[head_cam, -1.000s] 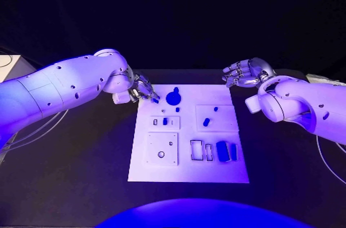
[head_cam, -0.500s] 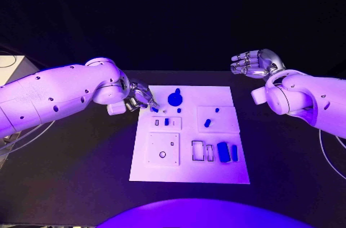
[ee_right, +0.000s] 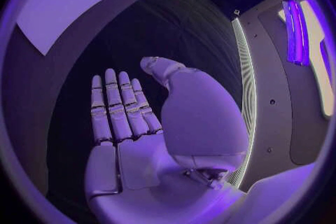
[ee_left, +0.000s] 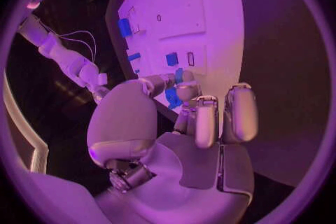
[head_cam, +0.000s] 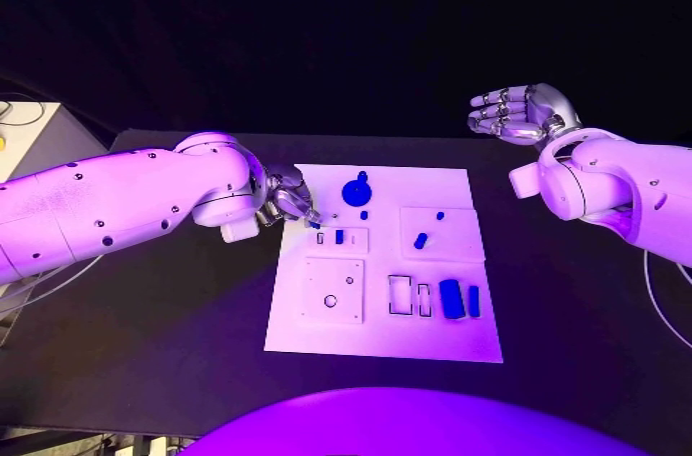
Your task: Assemble the parts on the task board
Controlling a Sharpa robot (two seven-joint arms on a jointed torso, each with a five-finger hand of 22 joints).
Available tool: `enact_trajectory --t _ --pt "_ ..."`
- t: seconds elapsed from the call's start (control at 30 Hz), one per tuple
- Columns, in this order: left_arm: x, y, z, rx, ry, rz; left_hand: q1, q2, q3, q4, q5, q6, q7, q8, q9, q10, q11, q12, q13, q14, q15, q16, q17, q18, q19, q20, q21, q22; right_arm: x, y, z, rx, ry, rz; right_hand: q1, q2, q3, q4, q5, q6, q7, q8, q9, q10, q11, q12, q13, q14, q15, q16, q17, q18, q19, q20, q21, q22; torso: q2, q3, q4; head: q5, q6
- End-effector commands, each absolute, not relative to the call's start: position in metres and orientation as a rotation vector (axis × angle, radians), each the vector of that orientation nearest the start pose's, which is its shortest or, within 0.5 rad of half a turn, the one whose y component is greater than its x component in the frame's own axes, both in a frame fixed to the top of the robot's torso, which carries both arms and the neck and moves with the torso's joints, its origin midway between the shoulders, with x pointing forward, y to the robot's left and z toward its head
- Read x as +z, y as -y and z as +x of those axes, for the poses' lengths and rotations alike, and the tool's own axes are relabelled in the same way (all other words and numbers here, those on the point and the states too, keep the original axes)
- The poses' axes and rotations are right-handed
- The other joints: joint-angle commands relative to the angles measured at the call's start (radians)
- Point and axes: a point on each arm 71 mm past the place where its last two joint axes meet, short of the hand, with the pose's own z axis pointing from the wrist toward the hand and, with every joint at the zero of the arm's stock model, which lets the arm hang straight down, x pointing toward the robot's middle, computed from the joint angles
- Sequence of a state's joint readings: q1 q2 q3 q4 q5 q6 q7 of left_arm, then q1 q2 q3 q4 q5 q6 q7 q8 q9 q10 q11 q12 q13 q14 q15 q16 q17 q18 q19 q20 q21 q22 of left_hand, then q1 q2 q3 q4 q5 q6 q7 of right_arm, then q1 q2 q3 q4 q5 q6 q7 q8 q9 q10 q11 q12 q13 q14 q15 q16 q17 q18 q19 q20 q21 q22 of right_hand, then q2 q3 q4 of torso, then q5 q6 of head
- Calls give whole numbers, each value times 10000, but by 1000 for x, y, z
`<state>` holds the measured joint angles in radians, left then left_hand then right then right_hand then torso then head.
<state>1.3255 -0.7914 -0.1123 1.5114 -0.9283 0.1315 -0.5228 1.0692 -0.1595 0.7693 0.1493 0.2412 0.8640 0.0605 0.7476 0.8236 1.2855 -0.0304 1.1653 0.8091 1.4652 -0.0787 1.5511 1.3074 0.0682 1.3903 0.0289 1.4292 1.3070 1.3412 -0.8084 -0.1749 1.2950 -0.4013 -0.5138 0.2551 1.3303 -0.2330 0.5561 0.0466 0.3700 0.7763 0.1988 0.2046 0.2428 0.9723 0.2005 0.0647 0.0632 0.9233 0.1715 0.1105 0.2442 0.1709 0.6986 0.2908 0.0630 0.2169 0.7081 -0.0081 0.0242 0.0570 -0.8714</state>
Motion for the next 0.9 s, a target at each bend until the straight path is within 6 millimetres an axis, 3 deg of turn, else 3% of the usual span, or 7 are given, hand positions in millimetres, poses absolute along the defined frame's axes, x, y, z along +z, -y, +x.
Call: enact_trajectory --t 0.03,0.17,0.5,0.9 --pt "-193 -189 489 -4527 -22650 -1750 -118 -1 1945 -1924 41 187 -158 24 -1 93 1 56 59 960 -53 36 2317 -38 57 -10 72 18 -159 270 538 10107 -13935 6921 -80 -7 -76 -14 50 -91 551 -70 -21 -65 54 -36 -10 -45 57 -74 -25 71 -92 -16 -52 -44 -13 -5 15 44 -13" --pt "-197 -184 487 -4409 -22647 -1415 -157 -21 1998 -1955 57 222 -170 36 -6 152 -10 109 138 966 -61 45 2335 -47 85 -20 93 56 -158 268 537 10124 -13936 6799 -94 -4 -108 -26 61 -134 576 -103 -43 -88 72 -38 -10 -48 71 -99 -50 64 -122 -12 -52 -93 6 10 -8 62 -13" --pt "-205 -177 483 -4220 -22998 -850 -252 -57 2146 -2039 110 281 -192 54 -21 232 -32 174 237 975 -82 58 2359 -59 125 -42 122 108 -158 266 536 10097 -13960 6679 -118 10 -208 -70 82 -281 620 -204 -108 -195 114 -44 -12 -90 109 -186 -127 40 -197 -7 -54 -229 7 19 8 25 -13" --pt "-210 -173 480 -3984 -23188 -280 -288 -67 2210 -2079 137 308 -201 63 -26 256 -42 189 257 979 -89 65 2373 -66 147 -50 139 138 -157 267 537 10079 -13866 6616 -137 13 -257 -80 89 -303 637 -230 -124 -225 126 -41 -11 -95 117 -213 -154 34 -178 -6 -49 -267 15 15 8 11 -13"
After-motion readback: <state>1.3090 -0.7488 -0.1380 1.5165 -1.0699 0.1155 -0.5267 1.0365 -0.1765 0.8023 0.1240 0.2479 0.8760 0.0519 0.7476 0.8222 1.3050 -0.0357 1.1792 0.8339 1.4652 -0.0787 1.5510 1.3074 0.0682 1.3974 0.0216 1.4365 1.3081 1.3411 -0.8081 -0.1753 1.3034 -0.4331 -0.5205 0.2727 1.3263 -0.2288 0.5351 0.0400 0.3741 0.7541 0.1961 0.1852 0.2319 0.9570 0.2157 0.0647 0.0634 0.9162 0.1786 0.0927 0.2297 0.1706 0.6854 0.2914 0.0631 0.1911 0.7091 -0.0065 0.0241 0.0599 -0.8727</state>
